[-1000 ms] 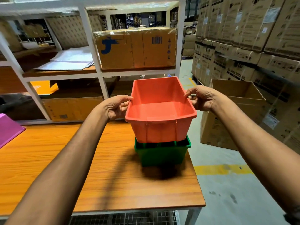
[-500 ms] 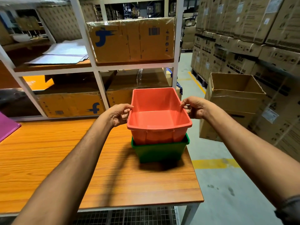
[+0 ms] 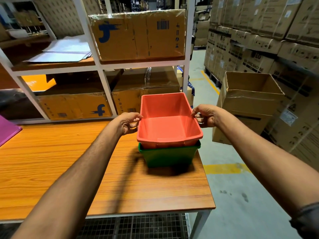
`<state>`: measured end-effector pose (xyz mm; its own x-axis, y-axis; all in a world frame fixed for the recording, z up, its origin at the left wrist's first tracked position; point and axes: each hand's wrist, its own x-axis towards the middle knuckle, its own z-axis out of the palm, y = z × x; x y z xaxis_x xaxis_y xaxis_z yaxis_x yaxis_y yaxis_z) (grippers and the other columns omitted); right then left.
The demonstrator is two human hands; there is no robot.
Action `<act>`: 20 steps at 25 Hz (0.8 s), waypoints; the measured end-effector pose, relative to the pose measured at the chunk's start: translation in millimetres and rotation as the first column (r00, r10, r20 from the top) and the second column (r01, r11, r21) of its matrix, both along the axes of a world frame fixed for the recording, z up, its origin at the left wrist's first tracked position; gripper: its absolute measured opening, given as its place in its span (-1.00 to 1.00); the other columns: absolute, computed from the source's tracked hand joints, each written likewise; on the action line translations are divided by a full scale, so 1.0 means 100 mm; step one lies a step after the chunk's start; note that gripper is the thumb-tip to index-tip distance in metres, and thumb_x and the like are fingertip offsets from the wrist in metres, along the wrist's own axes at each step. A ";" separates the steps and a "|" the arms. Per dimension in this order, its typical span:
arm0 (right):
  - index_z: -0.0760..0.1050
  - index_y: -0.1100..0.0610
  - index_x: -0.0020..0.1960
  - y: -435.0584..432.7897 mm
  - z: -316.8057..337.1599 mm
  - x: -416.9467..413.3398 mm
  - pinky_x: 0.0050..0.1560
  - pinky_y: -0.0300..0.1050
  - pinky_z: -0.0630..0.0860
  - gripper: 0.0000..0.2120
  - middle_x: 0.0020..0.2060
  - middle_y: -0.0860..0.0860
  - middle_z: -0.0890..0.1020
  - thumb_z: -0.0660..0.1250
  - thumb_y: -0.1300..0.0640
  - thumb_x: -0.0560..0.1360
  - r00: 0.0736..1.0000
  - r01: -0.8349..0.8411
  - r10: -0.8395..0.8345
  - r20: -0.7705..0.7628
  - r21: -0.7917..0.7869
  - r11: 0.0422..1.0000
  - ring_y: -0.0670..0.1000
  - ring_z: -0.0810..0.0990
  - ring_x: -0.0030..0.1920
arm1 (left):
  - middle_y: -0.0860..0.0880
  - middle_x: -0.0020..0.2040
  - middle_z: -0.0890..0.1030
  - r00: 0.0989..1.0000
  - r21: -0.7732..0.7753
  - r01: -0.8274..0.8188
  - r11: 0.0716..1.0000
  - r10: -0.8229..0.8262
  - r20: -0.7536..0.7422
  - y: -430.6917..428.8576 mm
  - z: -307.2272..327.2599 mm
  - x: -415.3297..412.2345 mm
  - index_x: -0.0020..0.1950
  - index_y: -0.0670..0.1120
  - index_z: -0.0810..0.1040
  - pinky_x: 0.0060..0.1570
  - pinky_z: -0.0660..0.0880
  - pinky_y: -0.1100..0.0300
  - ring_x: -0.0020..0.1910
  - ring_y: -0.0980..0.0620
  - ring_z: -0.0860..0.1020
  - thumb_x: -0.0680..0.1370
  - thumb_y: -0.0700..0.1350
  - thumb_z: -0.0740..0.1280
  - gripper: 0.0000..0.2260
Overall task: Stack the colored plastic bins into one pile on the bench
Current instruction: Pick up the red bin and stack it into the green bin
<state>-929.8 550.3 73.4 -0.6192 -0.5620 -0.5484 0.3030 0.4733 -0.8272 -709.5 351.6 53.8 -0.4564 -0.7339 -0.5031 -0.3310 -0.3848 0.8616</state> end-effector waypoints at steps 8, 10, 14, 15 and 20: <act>0.55 0.17 0.24 0.03 0.02 0.05 -0.25 -0.12 0.55 -0.68 -0.13 0.05 0.64 0.27 0.34 0.52 0.998 0.015 -0.015 -0.059 -0.014 1.000 -0.03 0.62 -0.20 | -0.11 0.20 0.66 1.000 -0.024 -0.010 1.000 0.011 0.005 0.02 0.00 0.03 0.26 -0.15 0.60 0.12 0.61 0.10 0.14 -0.01 0.66 0.52 -0.22 0.43 -0.70; 0.58 0.17 0.17 0.06 0.04 0.09 -0.21 -0.12 0.54 -0.73 -0.03 0.05 0.64 0.28 0.36 0.52 0.991 0.040 -0.045 -0.126 -0.045 0.998 -0.03 0.61 -0.10 | -0.10 0.17 0.68 0.999 -0.055 -0.034 0.998 0.034 -0.011 0.11 0.06 0.06 0.17 -0.14 0.63 -0.03 0.61 0.17 0.03 0.04 0.67 0.53 -0.23 0.42 -0.78; 0.54 0.13 0.07 0.21 0.17 0.32 0.02 -0.03 0.51 -0.82 0.11 0.10 0.61 0.31 0.35 0.55 0.918 0.079 -0.155 -0.365 -0.213 0.974 0.08 0.57 0.17 | -0.04 0.10 0.67 0.980 -0.233 -0.177 0.956 0.149 -0.132 0.41 0.25 0.23 0.07 -0.06 0.65 -0.05 0.54 0.15 0.10 0.05 0.60 0.57 -0.24 0.39 -0.87; 0.54 0.09 0.09 0.27 0.21 0.41 -0.01 -0.06 0.52 -0.82 0.10 0.09 0.62 0.32 0.32 0.56 0.902 0.050 -0.154 -0.404 -0.257 0.965 0.08 0.59 0.17 | -0.02 0.15 0.65 0.974 -0.293 -0.200 0.935 0.156 -0.167 0.51 0.27 0.30 0.17 -0.05 0.64 -0.05 0.54 0.15 0.16 0.04 0.59 0.57 -0.21 0.40 -0.81; 0.59 0.01 0.20 0.69 0.20 0.85 -0.10 -0.16 0.57 -0.67 0.01 -0.01 0.65 0.39 0.32 0.52 0.840 -0.185 -0.026 -0.543 -0.331 0.925 -0.05 0.64 0.02 | 0.12 0.16 0.61 0.975 -0.585 -0.173 0.793 0.051 -0.218 1.21 0.31 0.70 0.37 0.08 0.54 0.00 0.54 0.25 0.17 0.19 0.55 0.59 -0.10 0.42 -0.64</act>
<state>-844.5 619.4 93.8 -0.6959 -0.7113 0.0987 -0.2556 0.1170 -0.9597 -639.6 472.5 84.6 -0.3901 -0.9107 0.1356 -0.1328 0.2014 0.9705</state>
